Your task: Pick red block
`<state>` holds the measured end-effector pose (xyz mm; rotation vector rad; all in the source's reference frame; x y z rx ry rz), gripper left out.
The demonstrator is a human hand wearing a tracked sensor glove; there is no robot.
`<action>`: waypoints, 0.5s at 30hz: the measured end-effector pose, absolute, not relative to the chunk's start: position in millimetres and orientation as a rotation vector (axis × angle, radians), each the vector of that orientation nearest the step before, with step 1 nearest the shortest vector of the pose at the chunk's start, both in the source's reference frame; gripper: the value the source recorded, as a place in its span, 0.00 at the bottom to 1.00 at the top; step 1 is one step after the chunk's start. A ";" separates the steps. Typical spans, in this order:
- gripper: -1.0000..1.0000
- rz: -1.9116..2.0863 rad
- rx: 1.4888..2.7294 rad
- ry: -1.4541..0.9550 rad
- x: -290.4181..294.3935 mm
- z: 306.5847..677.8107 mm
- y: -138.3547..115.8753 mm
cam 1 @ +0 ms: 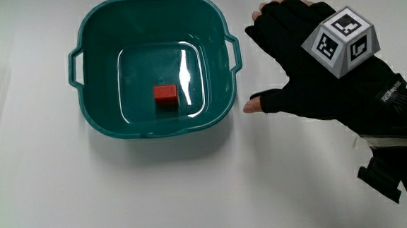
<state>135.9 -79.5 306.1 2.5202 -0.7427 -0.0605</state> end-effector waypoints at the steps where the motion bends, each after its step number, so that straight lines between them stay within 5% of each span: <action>1: 0.50 -0.053 2.520 -0.743 135.6 305.4 -80.1; 9: 0.50 0.004 2.505 -0.719 126.4 314.9 -86.8; 10: 0.50 0.126 2.398 -0.691 126.5 329.8 -90.2; 15: 0.50 0.022 2.504 -0.729 105.0 324.3 -90.9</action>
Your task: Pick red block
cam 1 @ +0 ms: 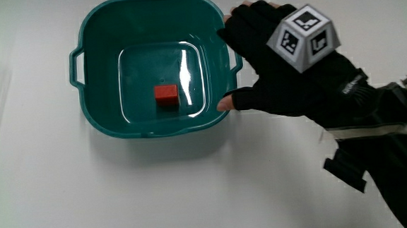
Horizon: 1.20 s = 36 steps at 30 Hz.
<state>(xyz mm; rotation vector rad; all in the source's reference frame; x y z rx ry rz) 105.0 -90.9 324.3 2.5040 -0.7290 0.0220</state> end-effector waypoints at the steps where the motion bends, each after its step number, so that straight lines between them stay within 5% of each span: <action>1: 0.50 0.023 2.494 -0.725 102.0 326.0 -91.5; 2: 0.50 0.100 2.362 -0.759 100.5 342.4 -95.0; 12: 0.50 -0.035 2.440 -0.734 67.2 354.2 -97.6; 17: 0.50 0.018 2.340 -0.764 53.5 365.8 -102.0; 36: 0.50 -0.031 2.261 -0.760 6.0 394.5 -106.2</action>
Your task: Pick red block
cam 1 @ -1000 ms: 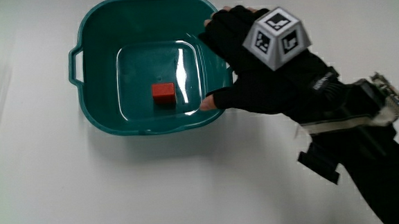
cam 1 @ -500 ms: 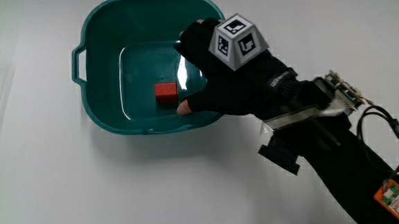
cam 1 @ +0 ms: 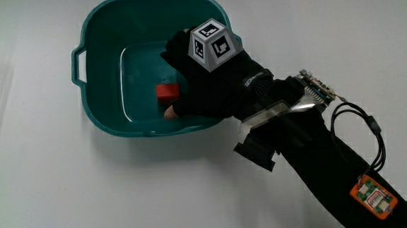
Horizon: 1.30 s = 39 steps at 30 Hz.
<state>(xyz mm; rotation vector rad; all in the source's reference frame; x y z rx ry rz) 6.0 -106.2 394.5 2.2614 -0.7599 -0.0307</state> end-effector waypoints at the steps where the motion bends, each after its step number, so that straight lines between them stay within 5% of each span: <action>1: 0.50 -0.024 2.243 -0.766 4.5 396.5 -106.4; 28: 0.50 -0.038 2.193 -0.748 -5.8 414.4 -105.9; 39: 0.65 -0.022 2.204 -0.764 -7.8 418.7 -107.1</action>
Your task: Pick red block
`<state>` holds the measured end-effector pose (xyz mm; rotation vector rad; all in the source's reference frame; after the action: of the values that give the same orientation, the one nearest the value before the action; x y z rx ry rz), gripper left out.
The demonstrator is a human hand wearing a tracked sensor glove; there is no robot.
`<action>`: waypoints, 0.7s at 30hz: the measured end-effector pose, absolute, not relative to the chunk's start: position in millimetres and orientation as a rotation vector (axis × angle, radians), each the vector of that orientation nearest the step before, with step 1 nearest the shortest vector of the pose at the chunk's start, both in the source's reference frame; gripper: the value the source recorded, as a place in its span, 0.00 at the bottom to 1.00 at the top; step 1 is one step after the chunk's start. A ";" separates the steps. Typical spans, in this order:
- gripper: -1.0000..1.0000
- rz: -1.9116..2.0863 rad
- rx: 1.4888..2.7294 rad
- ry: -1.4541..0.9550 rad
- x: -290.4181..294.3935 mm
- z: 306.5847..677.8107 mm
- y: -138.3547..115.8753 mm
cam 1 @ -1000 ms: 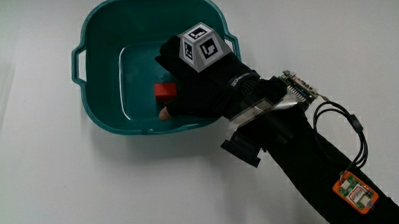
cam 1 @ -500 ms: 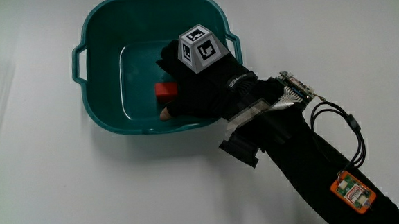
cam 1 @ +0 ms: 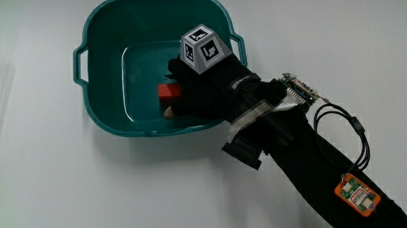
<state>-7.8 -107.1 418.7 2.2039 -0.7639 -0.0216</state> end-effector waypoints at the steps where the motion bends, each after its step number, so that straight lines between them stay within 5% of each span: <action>1: 0.67 -0.029 2.206 -0.764 -8.2 418.2 -106.7; 21: 0.94 -0.062 2.214 -0.795 -14.8 424.4 -104.5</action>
<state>-14.8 -104.5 424.4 2.2145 -0.7953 -0.0616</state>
